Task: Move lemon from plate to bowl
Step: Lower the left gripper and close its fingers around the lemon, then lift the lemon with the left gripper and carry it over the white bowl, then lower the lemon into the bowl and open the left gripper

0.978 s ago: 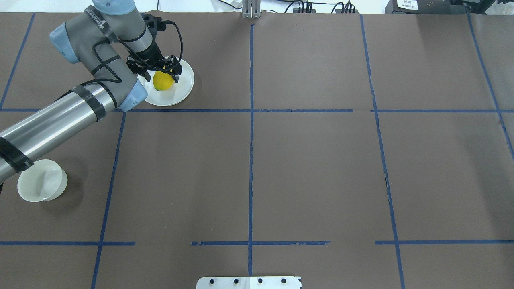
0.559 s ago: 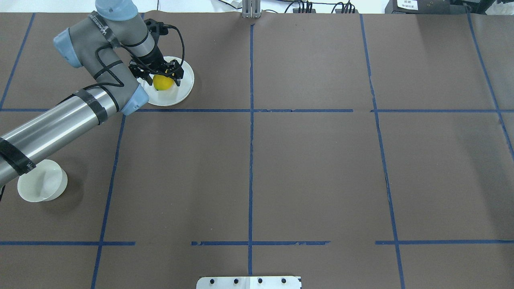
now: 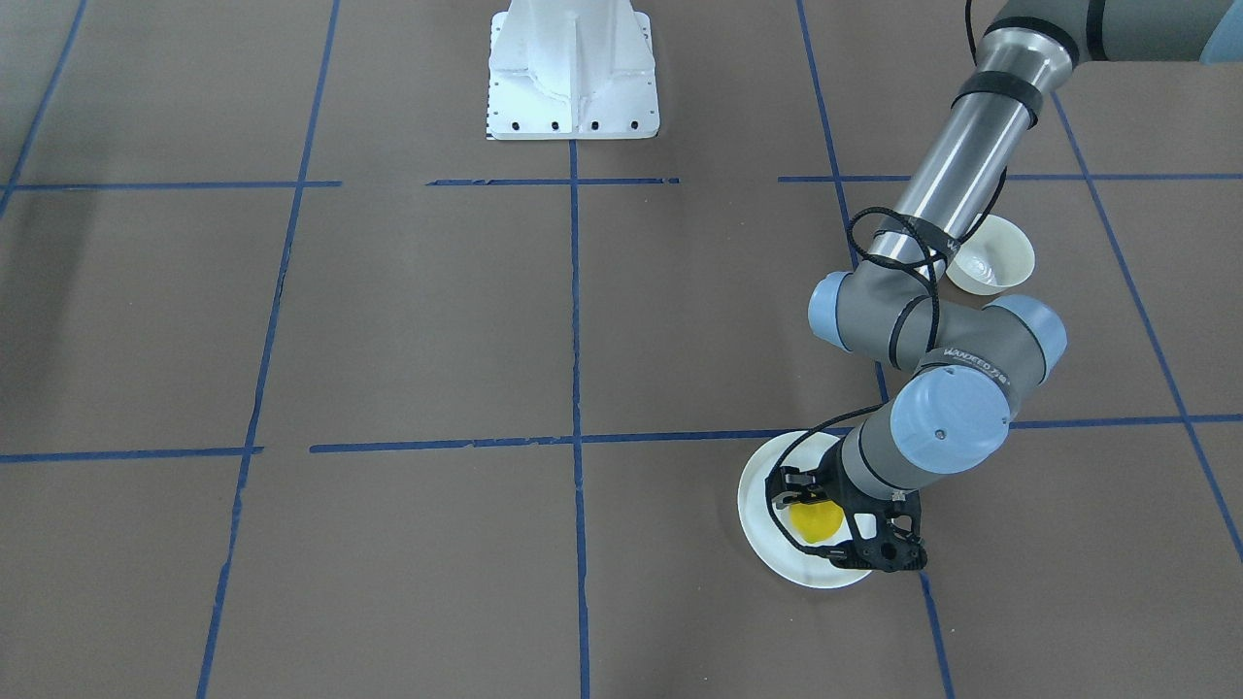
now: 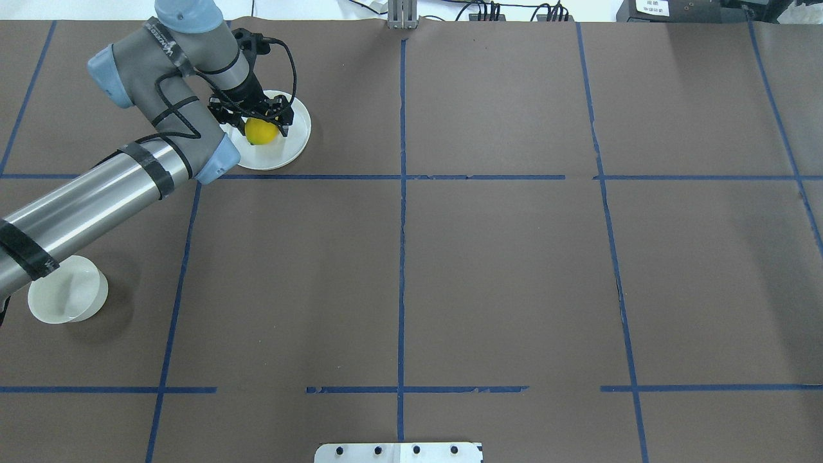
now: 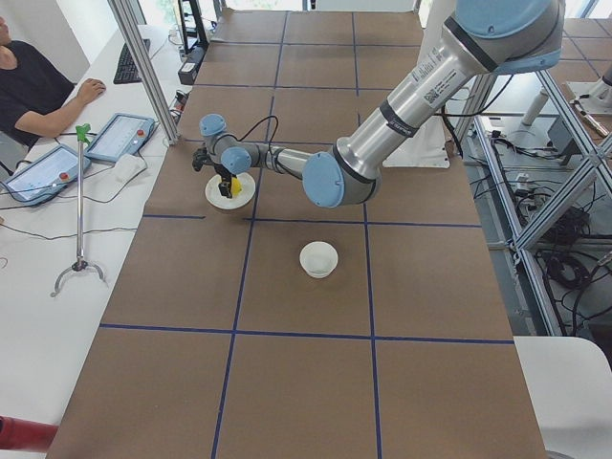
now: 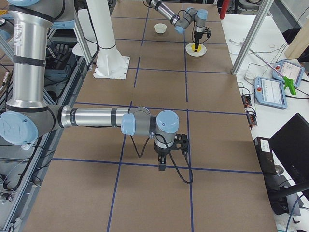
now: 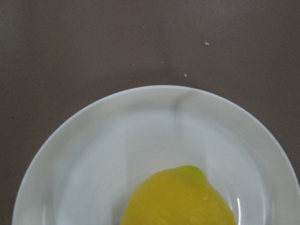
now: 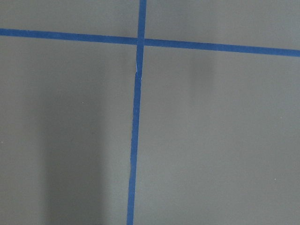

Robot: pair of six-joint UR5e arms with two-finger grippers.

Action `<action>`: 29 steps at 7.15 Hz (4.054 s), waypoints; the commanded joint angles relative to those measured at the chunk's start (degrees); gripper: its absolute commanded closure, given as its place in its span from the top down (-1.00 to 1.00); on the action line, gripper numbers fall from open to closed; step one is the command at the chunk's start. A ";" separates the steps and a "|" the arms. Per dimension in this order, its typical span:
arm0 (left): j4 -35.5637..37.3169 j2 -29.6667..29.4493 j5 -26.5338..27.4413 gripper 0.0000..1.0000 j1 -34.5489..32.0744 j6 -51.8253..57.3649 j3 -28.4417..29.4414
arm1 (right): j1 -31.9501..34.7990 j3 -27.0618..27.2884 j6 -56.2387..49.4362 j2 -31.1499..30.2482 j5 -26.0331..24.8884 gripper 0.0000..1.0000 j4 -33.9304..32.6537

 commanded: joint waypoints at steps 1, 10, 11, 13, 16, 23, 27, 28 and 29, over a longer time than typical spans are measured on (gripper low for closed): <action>0.05 -0.11 0.10 0.78 0.00 -0.03 0.02 | 0.00 0.00 0.00 0.00 0.00 1.00 0.00; 10.19 11.42 -1.30 -1.00 -6.15 0.67 -23.69 | 0.00 0.00 0.00 0.00 0.00 1.00 0.00; 13.72 17.84 -1.22 -1.00 -6.41 0.68 -33.72 | 0.00 0.00 0.00 0.00 0.00 1.00 0.00; 14.29 36.95 -0.60 -1.00 -6.33 0.15 -51.40 | 0.00 0.00 0.00 0.00 0.00 1.00 0.00; 6.44 55.03 2.71 -1.00 -5.54 -5.43 -61.23 | 0.00 0.00 0.00 0.00 0.00 1.00 0.00; -5.76 62.99 6.26 -1.00 4.40 -13.21 -58.17 | 0.00 0.00 0.00 0.00 0.00 1.00 0.00; -6.02 62.73 5.29 1.00 4.40 -10.94 -56.58 | 0.00 0.00 0.00 0.00 0.00 1.00 0.00; -6.02 62.64 5.20 1.00 4.40 -10.93 -56.58 | 0.00 0.00 0.00 0.00 0.00 1.00 0.00; -6.02 62.55 5.11 1.00 4.31 -10.93 -57.19 | 0.00 0.00 0.00 0.00 0.00 1.00 0.00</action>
